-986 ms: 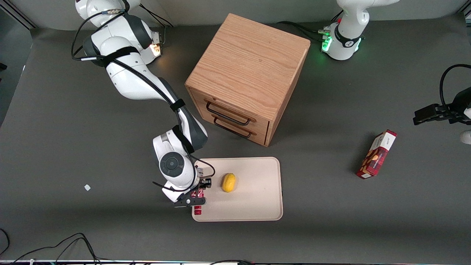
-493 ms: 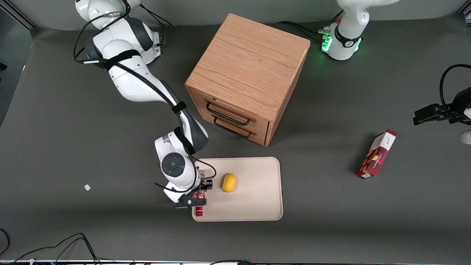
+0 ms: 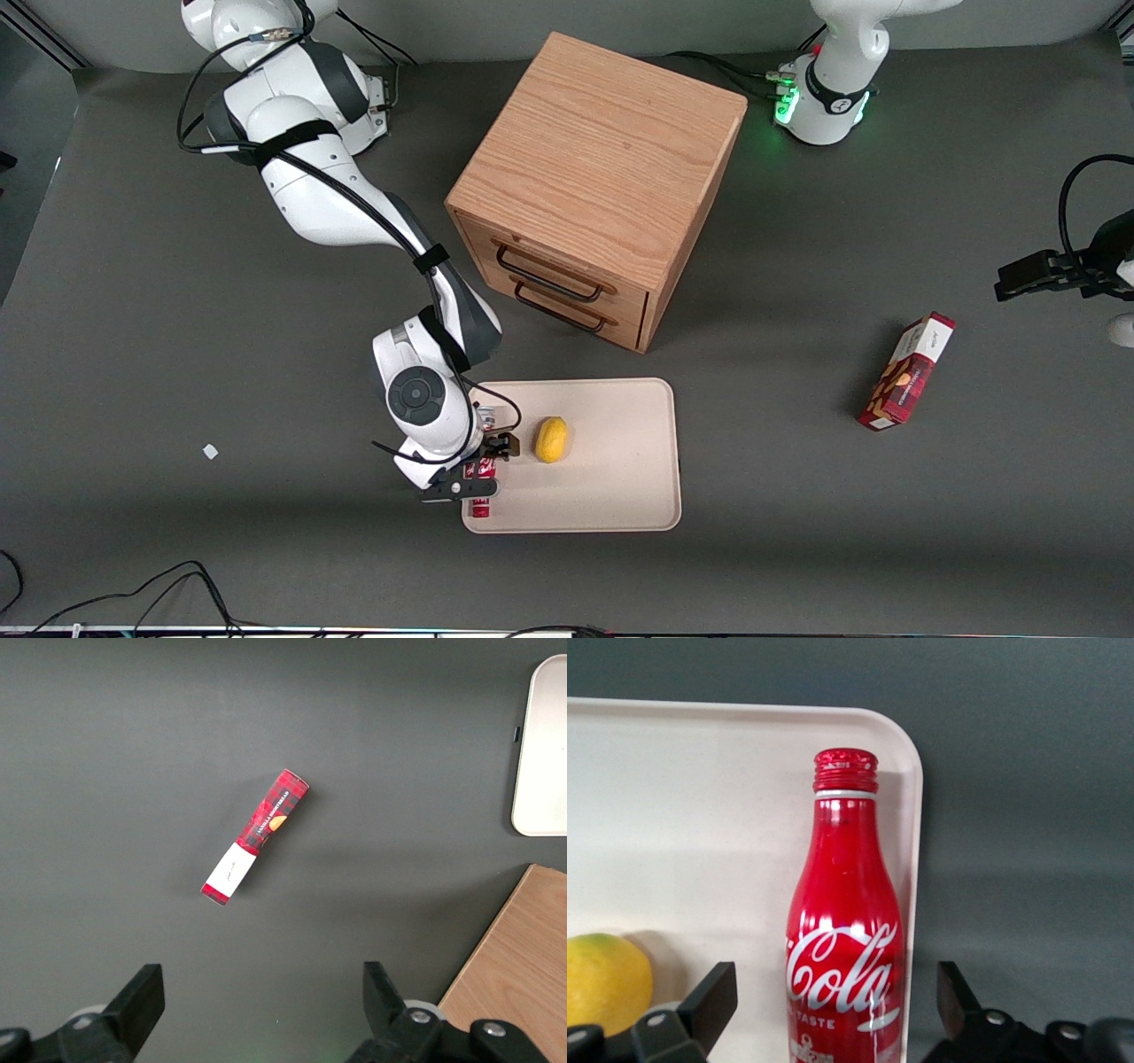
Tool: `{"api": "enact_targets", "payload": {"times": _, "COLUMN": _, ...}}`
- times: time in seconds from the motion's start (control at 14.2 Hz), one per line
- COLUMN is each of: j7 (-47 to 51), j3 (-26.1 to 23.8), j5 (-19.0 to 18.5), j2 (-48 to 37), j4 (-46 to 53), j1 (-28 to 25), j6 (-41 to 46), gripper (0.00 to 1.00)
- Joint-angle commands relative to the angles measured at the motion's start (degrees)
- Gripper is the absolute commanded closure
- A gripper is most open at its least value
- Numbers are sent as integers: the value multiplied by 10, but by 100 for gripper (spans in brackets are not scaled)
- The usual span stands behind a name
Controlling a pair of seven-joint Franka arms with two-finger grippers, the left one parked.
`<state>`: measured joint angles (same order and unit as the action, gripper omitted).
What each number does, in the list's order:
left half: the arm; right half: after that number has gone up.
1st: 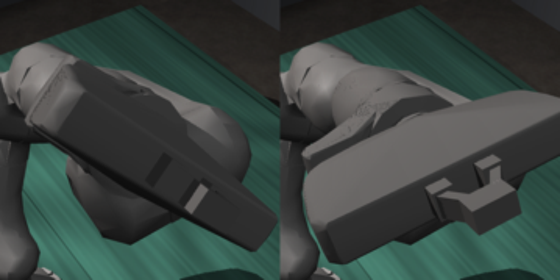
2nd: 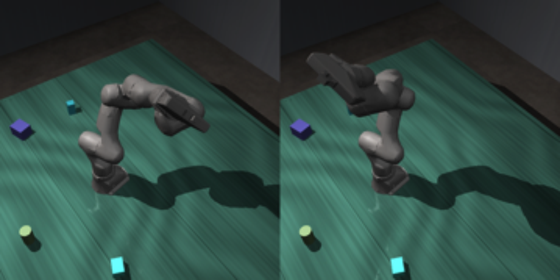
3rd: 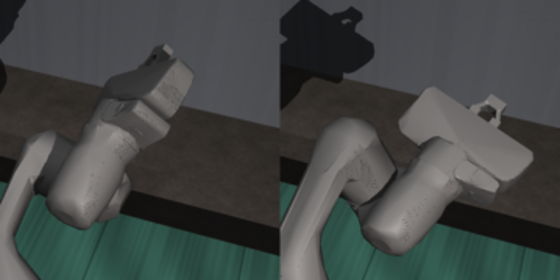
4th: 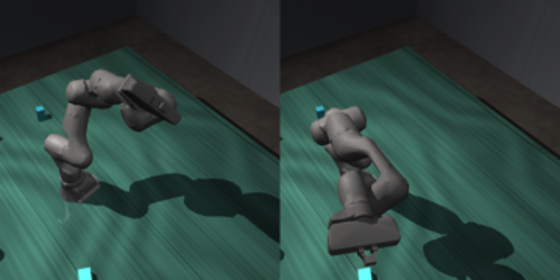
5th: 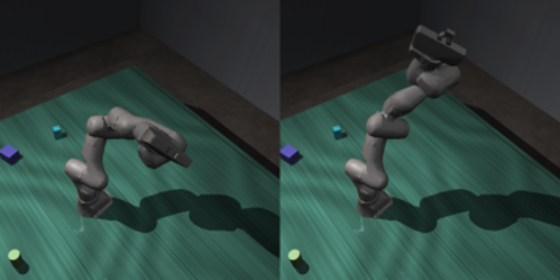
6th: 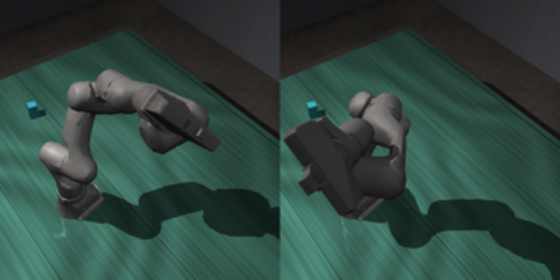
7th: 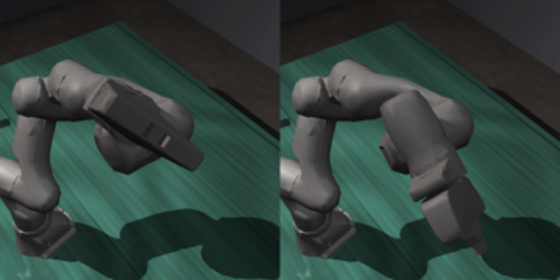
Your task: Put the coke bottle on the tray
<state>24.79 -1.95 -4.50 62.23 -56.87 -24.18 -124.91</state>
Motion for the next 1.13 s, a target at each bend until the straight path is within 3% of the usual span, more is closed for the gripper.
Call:
{"api": "enact_targets", "payload": {"times": 0.0, "j7": 12, "j3": 6, "j5": -3, "j2": 8, "j4": 18, "j1": -5, "j6": -2, "gripper": 0}}
{"api": "enact_targets", "payload": {"times": 0.56, "j7": 11, "j3": 5, "j5": -1, "j2": -25, "j4": 3, "j1": -4, "j6": 25, "gripper": 0}}
{"api": "enact_targets", "payload": {"times": 0.85, "j7": 28, "j3": 1, "j5": 2, "j2": -129, "j4": -74, "j1": 2, "j6": 106, "gripper": 0}}
{"api": "enact_targets", "payload": {"times": 1.06, "j7": 29, "j3": -1, "j5": 2, "j2": -246, "j4": -207, "j1": 13, "j6": 107, "gripper": 0}}
